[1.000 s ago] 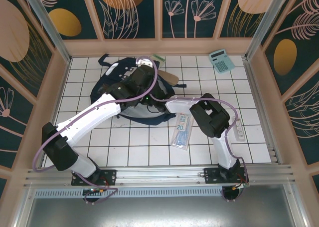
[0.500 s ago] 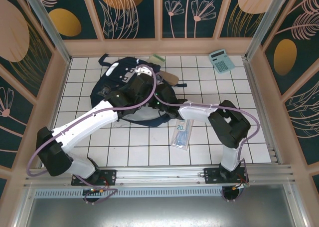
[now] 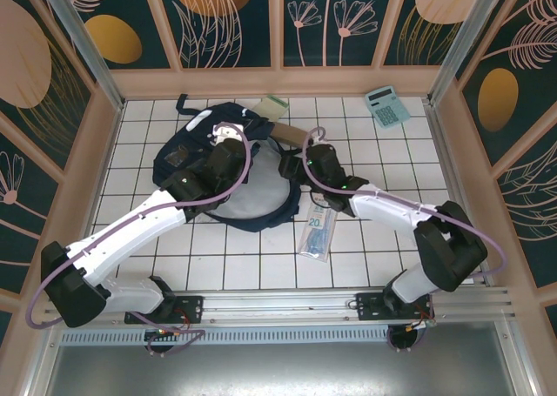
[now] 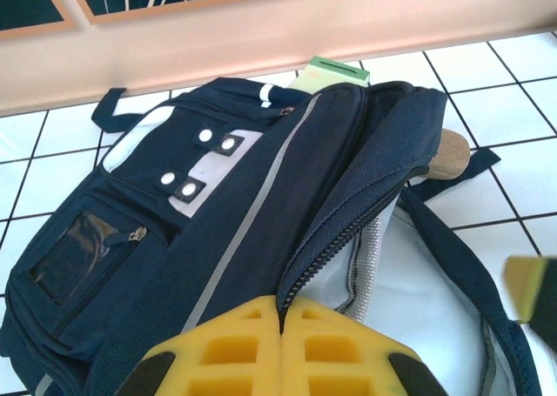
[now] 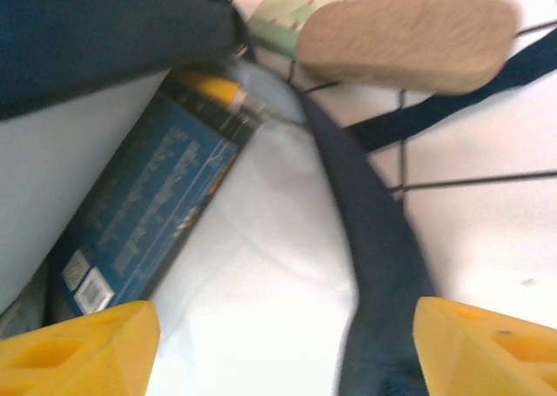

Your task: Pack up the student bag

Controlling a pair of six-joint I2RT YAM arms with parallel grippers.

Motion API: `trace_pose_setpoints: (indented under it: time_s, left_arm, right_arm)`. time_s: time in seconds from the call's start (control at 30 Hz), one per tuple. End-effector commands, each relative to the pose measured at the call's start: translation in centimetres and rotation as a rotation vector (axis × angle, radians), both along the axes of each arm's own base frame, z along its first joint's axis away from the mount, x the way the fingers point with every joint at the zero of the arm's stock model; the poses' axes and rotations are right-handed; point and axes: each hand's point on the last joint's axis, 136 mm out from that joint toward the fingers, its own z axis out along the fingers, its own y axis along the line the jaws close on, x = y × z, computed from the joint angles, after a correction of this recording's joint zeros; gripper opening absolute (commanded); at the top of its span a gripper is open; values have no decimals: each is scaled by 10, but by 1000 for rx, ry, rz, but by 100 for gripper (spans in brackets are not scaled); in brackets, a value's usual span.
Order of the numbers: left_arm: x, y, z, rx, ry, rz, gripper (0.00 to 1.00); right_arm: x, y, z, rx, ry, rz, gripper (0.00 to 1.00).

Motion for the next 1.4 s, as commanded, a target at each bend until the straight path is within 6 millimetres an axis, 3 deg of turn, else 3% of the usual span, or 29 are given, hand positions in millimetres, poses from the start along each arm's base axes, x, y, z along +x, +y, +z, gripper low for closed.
trace_pose_setpoints:
  time_s: [0.0,0.17,0.53,0.63,0.73,0.93,1.0,1.17,1.37]
  left_arm:
    - [3,11,17,-47,-58,60,0]
    - [3,6,15,-59,-53,41,0]
    - [6,-11,5,-91,-31,-21,0]
    - [7,-17,1,-96,-17,-41,0]
    - [7,-23,-2,-107,-7,-58,0]
    - [10,-30,-2,-129,-9,-73,0]
    - [11,-33,-3,-138,-2,-77,0]
    - [12,-37,-4,-152,9,-78,0]
    - [14,-37,-4,-150,14,-65,0]
  right_arm:
    - [14,-30,2,-47,-9,-46,73]
    - [49,-77,5,-81,-21,-148,71]
    - [106,-219,-10,78,10,-474,62]
    - [121,-252,-11,80,-2,-543,65]
    - [143,-282,-6,58,-33,-583,75]
    - [198,-329,1,38,-74,-600,91]
    - [216,-345,-6,64,-72,-605,98]
    - [249,-379,-25,123,-46,-625,99]
    - [277,-399,-44,213,-27,-617,99]
